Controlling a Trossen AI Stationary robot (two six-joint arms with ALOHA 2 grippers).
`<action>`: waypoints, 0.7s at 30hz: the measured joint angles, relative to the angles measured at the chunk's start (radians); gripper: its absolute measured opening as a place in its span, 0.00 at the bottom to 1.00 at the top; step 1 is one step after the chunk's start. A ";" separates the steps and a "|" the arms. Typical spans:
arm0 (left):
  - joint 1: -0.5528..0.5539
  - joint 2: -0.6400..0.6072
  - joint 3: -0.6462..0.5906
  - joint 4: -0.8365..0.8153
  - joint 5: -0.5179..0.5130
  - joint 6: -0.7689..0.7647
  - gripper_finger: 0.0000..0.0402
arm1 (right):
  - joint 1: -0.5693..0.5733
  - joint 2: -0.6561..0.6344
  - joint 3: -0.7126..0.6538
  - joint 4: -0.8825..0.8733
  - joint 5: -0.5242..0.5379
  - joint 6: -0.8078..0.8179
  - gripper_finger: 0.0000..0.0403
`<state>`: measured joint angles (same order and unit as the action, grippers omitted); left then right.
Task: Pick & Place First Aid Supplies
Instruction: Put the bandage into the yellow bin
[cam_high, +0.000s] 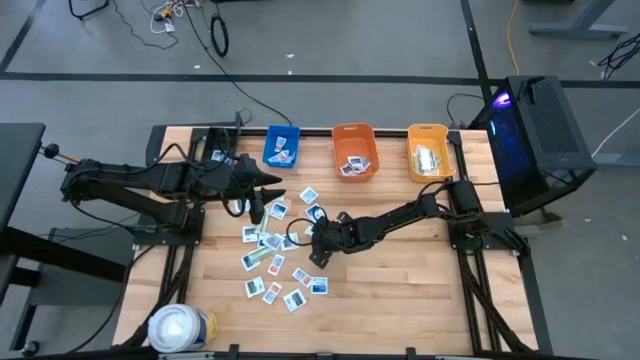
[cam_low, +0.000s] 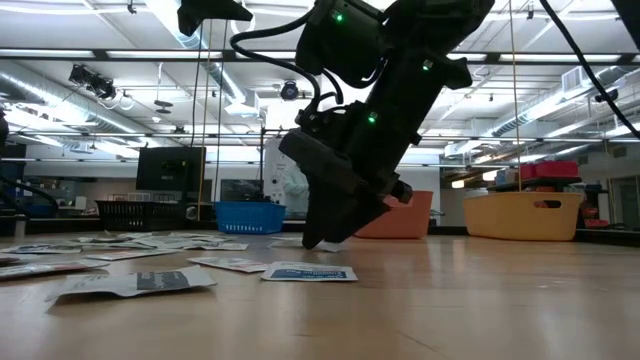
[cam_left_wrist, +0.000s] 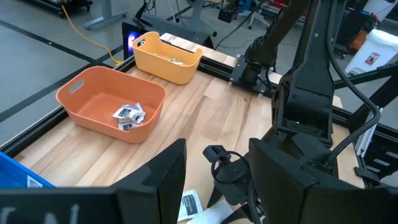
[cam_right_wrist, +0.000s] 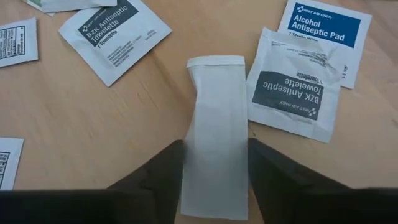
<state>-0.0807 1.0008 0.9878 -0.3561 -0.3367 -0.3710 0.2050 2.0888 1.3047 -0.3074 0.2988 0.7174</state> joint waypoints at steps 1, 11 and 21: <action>0.000 0.000 0.000 0.000 0.000 0.000 0.45 | 0.000 0.000 0.000 0.001 0.000 0.000 0.42; 0.000 0.000 0.000 0.000 0.000 -0.002 0.45 | 0.000 0.001 -0.001 0.006 -0.006 0.000 0.38; 0.000 0.000 0.000 0.001 0.000 -0.002 0.45 | 0.003 -0.014 -0.003 0.029 -0.045 0.012 0.32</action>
<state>-0.0807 1.0008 0.9878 -0.3553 -0.3367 -0.3733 0.2077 2.0747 1.3018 -0.2782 0.2541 0.7294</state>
